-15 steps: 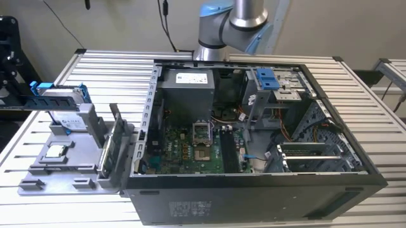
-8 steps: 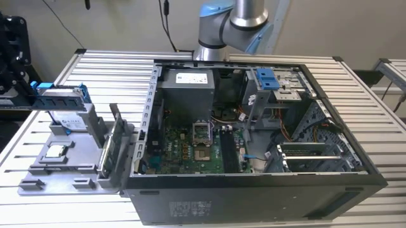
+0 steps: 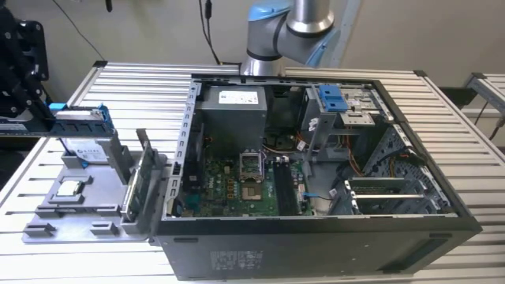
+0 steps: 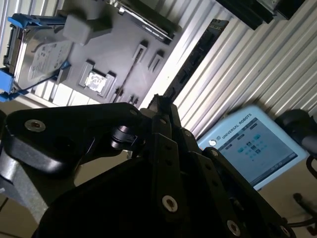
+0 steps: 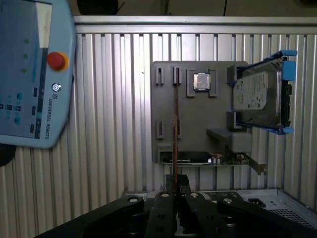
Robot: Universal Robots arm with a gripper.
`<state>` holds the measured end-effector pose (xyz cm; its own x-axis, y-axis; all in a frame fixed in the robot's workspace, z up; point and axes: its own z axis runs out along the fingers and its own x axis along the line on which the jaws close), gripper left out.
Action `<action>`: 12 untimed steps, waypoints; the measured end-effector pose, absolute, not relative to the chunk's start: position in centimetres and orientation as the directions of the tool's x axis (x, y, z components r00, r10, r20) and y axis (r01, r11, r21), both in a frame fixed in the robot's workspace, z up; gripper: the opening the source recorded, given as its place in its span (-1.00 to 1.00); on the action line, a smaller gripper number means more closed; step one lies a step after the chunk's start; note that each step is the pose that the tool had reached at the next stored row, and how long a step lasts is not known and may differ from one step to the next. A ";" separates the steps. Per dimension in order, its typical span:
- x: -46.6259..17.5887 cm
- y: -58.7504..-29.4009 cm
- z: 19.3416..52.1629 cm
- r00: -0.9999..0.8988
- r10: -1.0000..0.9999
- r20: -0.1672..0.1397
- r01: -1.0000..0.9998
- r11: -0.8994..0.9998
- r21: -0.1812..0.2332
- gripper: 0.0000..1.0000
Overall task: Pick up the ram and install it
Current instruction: 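Pick up the ram and move it above insertion slot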
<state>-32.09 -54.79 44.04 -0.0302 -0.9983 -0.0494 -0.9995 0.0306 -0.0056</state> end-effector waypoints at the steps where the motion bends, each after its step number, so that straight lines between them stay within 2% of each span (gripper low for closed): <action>1: -31.9 -54.8 44.0 -0.030 -0.998 -0.049 -1.000 0.031 -0.006 -0.72; 12: -29.5 -54.8 44.0 -0.030 -0.998 -0.049 -1.000 0.030 -0.005 -0.72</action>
